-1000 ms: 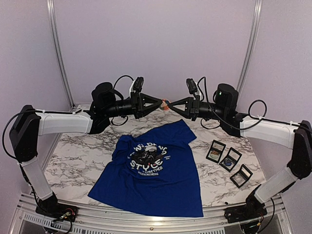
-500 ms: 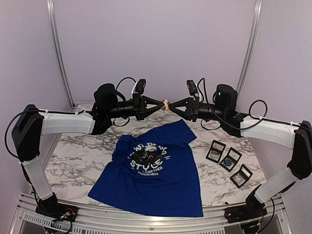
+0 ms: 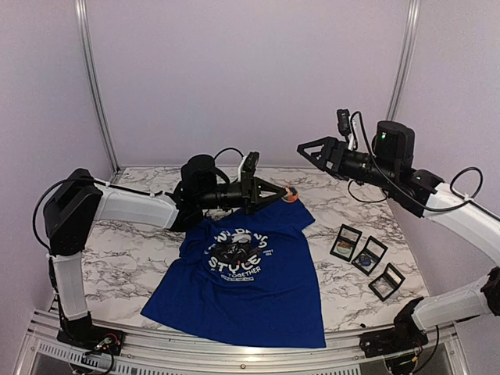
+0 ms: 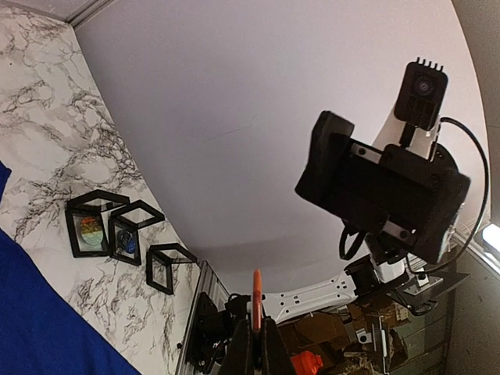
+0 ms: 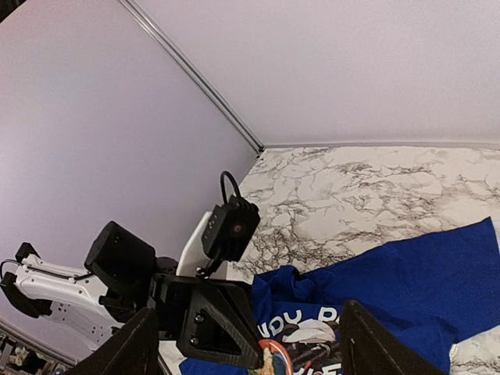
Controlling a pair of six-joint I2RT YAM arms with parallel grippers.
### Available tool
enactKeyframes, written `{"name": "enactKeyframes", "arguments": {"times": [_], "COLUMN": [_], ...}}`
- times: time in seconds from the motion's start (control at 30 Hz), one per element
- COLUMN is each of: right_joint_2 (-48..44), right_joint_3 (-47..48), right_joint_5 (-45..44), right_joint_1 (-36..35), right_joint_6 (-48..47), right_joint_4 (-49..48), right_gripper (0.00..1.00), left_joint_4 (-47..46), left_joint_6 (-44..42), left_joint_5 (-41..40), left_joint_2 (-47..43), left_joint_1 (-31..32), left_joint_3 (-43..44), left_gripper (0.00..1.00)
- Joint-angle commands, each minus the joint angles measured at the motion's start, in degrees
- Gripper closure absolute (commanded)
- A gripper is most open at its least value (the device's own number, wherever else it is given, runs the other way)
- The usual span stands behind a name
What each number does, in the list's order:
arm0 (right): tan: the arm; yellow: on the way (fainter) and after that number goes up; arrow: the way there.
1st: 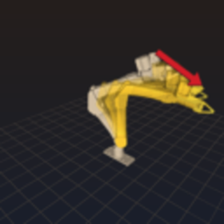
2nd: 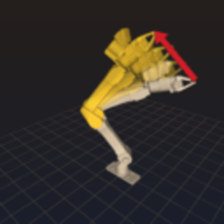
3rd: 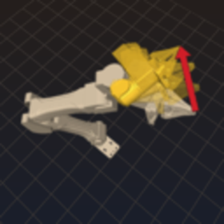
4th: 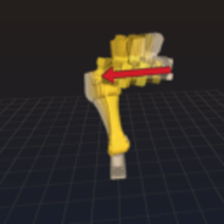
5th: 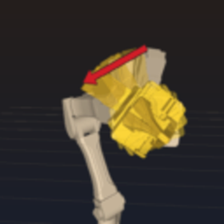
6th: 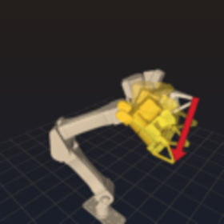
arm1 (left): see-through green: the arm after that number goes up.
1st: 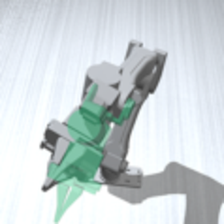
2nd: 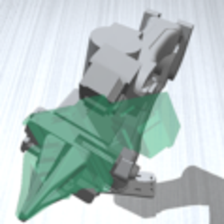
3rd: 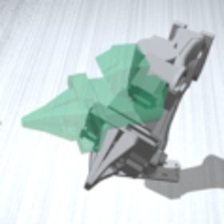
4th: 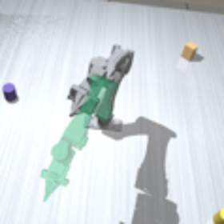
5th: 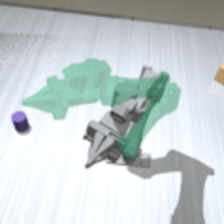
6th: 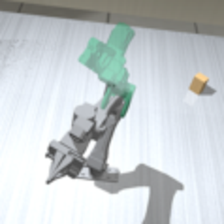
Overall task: Remove the brooch from the garment
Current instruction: Move the brooch box to the corner of the board.
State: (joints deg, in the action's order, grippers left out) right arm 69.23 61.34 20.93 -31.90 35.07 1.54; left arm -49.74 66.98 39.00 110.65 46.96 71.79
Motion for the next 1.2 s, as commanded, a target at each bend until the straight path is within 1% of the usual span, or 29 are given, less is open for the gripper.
{"name": "enactKeyframes", "arguments": {"times": [0.0,0.07,0.2,0.27,0.33,0.37,0.47,0.53,0.63,0.77,0.87,1.03,1.17], "right_joint_2": [-3.30,-4.28,-6.18,-7.54,-9.58,-10.62,-14.33,-16.59,-18.25,-18.29,-18.92,-21.65,-21.03], "right_joint_3": [3.69,4.40,4.69,4.39,3.37,2.63,-0.29,-2.18,-4.46,-7.16,-8.91,-11.72,-13.11], "right_joint_5": [-7.28,-8.22,-13.20,-18.95,-27.56,-29.82,-36.21,-40.28,-44.02,-45.58,-43.81,-41.41,-38.90], "right_joint_1": [0.19,0.26,0.22,0.21,0.21,0.40,0.93,1.49,2.83,7.04,13.44,24.20,33.21], "right_joint_6": [-5.44,-6.58,-8.47,-8.91,-8.93,-8.65,-6.10,-3.04,1.36,6.00,7.39,7.28,6.83], "right_joint_4": [6.61,8.13,13.62,17.64,21.55,23.34,27.69,30.80,35.57,41.51,44.29,45.55,47.35], "right_gripper": [0.22,0.18,0.18,0.17,0.13,0.10,0.03,0.02,0.02,0.02,0.02,0.02,0.02], "left_joint_4": [-1.61,-1.23,-0.71,-0.02,0.94,1.81,7.17,12.03,17.09,20.39,21.80,26.02,27.49], "left_joint_6": [1.09,1.14,1.47,1.99,2.19,2.08,0.09,-1.67,-2.83,-2.40,-1.83,-3.11,-3.64], "left_joint_5": [-1.37,-2.28,-4.49,-5.17,-5.57,-5.63,-5.64,-5.50,-5.18,-6.27,-7.53,-10.03,-12.03], "left_joint_2": [5.82,8.57,14.63,17.77,21.18,22.37,25.81,28.32,32.77,38.14,41.07,45.37,48.80], "left_joint_1": [4.16,5.92,9.58,11.65,13.24,13.93,15.77,16.80,18.13,19.65,20.82,22.22,22.88], "left_joint_3": [4.44,6.85,12.28,15.47,18.74,20.54,26.66,31.28,38.31,45.16,49.05,55.93,60.96], "left_gripper": [1.00,1.00,1.00,1.00,1.00,1.00,1.00,1.00,1.00,1.00,1.00,1.00,1.00]}}
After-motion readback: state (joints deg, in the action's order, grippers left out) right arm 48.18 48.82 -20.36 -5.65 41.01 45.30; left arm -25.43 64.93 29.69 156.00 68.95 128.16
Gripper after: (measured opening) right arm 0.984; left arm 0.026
